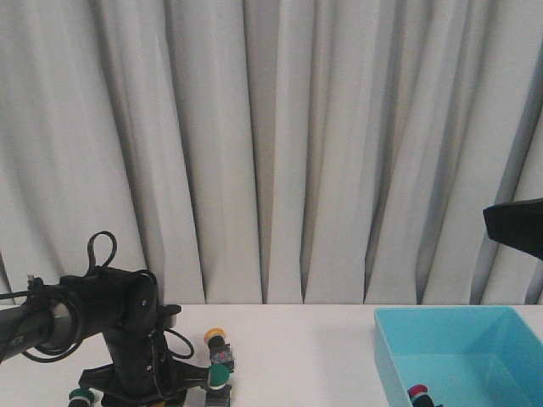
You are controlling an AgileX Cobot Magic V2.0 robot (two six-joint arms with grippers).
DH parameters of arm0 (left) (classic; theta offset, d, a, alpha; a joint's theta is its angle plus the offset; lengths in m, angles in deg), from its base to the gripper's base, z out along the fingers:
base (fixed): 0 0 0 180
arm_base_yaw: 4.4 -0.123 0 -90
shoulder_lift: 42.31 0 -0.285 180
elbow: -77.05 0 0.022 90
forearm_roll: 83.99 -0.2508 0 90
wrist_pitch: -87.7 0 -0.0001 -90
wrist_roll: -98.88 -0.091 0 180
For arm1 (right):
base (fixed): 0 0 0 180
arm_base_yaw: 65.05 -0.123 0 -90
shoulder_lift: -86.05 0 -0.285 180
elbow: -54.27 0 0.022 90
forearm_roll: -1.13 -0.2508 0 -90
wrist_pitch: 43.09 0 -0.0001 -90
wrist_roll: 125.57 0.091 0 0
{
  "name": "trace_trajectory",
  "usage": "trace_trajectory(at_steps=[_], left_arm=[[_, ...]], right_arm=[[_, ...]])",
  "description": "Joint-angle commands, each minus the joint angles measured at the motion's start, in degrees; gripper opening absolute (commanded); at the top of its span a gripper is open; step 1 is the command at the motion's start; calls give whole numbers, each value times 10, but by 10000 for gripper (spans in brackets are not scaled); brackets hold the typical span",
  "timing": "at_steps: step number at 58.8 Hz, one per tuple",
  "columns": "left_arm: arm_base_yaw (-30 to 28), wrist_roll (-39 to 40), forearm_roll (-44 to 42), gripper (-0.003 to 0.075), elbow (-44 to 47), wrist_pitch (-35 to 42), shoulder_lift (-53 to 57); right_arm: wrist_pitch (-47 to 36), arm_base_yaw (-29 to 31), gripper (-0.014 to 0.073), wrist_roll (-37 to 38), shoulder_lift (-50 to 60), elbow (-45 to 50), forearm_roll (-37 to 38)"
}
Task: Pick red and yellow buttons and place in box
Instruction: 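Lower the left gripper onto the yellow-capped button and grasp it, then lift the yellow button with the left gripper toward the right gripper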
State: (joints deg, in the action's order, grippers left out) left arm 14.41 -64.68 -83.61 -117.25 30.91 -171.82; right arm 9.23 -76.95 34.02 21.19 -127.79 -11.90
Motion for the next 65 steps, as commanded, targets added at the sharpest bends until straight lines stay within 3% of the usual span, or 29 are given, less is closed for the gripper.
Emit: trace_trajectory(at_steps=[1,18,27,39,48,55,65], left_arm=[[-5,3,3,391,-17,-1,32],[-5,2,3,109,-17,-13,32],[-5,-24,3,-3,-17,-13,34],[-3,-67,4,-7,-17,-38,62],[-3,-111,35,-7,-17,-54,119],[-3,-172,110,-7,-17,-37,188],[-3,-284,293,-7,-17,-7,278]], right_arm=[[-35,-2,487,1,6,-15,-3],[-31,-2,487,1,6,-15,-3],[-31,-2,487,1,6,-15,-3],[-31,-2,487,-11,6,-15,-3],[-34,-2,487,-75,4,-15,-7],[-33,-2,487,-145,-3,-15,-37],[-15,-2,487,-253,-25,-15,-126]])
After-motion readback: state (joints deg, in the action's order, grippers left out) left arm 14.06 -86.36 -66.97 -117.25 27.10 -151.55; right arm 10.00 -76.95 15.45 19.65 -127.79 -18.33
